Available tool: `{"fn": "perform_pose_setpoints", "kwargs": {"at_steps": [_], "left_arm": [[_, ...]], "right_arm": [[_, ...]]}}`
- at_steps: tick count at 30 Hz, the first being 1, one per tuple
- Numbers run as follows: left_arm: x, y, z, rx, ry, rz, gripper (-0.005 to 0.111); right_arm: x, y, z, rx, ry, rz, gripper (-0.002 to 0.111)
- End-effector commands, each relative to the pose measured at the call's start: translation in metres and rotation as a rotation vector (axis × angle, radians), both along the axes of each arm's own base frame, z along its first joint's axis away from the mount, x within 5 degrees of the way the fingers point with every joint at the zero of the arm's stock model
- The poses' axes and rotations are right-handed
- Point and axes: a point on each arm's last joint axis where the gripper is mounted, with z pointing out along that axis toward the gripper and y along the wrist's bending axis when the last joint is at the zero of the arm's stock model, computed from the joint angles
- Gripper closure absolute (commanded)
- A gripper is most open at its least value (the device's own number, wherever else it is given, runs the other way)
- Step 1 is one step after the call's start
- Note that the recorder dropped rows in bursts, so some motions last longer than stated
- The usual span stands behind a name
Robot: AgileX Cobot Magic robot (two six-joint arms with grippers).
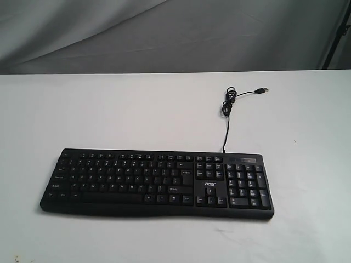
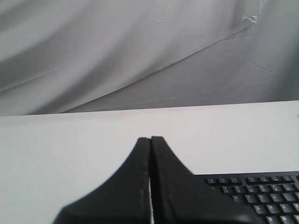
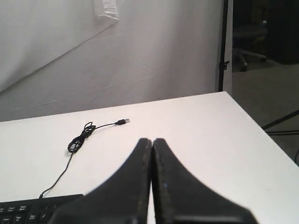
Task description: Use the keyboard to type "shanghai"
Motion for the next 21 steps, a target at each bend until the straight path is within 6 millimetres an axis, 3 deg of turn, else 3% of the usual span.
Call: {"fn": "perform_pose_setpoints", "kwargs": {"at_steps": [1, 7, 16, 21], "left_arm": [[0.0, 0.0, 0.0, -0.009, -0.007, -0.007, 0.107], [0.0, 0.0, 0.0, -0.009, -0.007, -0.007, 0.107], [0.0, 0.0, 0.0, -0.009, -0.007, -0.007, 0.107], [0.0, 0.0, 0.0, -0.009, -0.007, -0.007, 0.107]], "right_arm": [[-0.002, -0.001, -0.013, 0.105, -0.029, -0.03, 0.108], [-0.002, -0.003, -0.012, 0.136, -0.052, -0.049, 0.108], [0.004, -0.009, -0.054, 0.004, 0.076, -0.096, 0.108], [0.003, -0.01, -0.06, -0.052, 0.111, -0.099, 0.108]]}}
